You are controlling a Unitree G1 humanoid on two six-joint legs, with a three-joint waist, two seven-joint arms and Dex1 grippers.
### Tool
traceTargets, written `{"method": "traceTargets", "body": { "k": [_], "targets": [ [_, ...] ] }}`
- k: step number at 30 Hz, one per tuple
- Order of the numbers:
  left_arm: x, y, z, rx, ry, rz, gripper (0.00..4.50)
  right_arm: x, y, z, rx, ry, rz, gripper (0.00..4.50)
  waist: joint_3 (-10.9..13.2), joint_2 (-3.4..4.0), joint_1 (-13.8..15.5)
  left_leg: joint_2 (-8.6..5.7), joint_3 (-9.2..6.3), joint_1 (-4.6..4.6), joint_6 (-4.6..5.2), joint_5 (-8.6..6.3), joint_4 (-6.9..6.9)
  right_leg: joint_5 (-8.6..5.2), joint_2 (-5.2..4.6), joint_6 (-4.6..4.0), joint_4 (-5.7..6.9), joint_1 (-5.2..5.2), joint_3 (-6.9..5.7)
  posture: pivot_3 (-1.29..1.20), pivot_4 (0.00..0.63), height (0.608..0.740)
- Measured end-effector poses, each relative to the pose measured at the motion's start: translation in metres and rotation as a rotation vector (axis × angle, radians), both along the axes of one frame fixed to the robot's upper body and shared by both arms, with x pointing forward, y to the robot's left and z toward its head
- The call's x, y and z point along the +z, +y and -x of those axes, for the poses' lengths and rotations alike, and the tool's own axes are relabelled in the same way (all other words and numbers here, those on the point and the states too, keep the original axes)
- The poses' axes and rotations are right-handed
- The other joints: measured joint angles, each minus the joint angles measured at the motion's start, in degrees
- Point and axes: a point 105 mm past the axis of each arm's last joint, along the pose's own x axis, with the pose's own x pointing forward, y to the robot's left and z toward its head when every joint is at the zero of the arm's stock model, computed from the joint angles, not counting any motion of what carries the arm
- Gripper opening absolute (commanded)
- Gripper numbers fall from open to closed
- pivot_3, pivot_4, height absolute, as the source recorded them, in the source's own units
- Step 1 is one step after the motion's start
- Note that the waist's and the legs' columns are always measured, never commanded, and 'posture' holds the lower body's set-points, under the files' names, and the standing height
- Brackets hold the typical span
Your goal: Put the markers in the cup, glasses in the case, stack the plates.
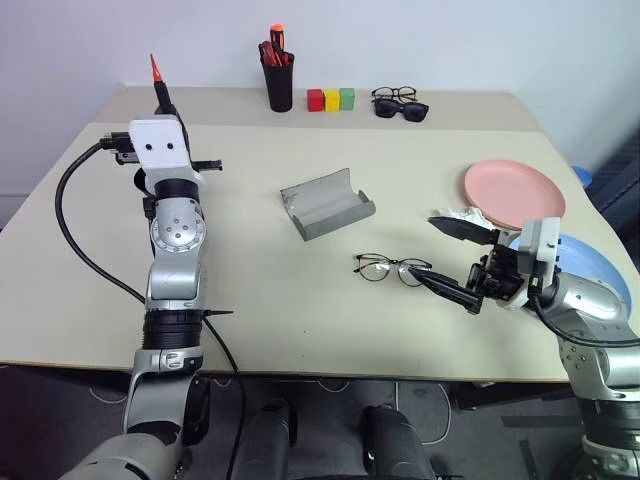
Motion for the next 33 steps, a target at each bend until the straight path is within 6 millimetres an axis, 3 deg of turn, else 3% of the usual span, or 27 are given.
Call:
{"method": "traceTargets", "body": {
  "k": [8,15,23,31,33],
  "targets": [
    [0.007,0.027,0.006,0.119,-0.055,-0.053,0.06,-0.004,0.003,-0.002,0.023,0.005,-0.007,4.5,0.0,0.01,-0.01,0.0,-0.01,0.01,-0.01,0.0,-0.01,0.0,0.0,0.01,0.03,-0.01,-0.01,0.0,0.15,0.74],
    [-0.007,0.036,0.004,0.156,-0.041,-0.088,0.06,0.007,0.008,-0.006,0.041,-0.029,-0.03,4.5,0.0,0.0,-0.03,0.0,-0.01,0.02,-0.01,0.0,-0.02,0.0,0.01,0.01,0.05,-0.02,-0.01,0.0,0.15,0.74],
    [-0.029,0.043,-0.003,0.194,0.003,-0.098,0.06,0.005,0.009,-0.008,0.043,-0.019,-0.039,4.5,0.0,0.0,-0.02,0.0,0.0,0.02,-0.02,0.0,-0.02,0.01,0.0,0.01,0.06,-0.02,-0.02,0.0,0.15,0.74],
    [-0.042,0.032,-0.008,0.16,0.018,-0.112,3.87,0.005,0.009,-0.009,0.032,-0.019,-0.042,4.5,0.0,0.0,-0.02,0.0,0.0,0.02,-0.02,0.0,-0.02,0.01,0.0,0.02,0.06,-0.02,-0.02,0.0,0.15,0.74],
    [-0.043,0.026,-0.009,0.122,0.012,-0.084,3.87,0.005,0.008,-0.009,0.024,-0.019,-0.039,4.5,0.0,0.01,-0.02,0.0,0.0,0.02,-0.02,0.0,-0.02,0.01,0.0,0.02,0.06,-0.02,-0.02,0.0,0.15,0.74]
  ]
}}
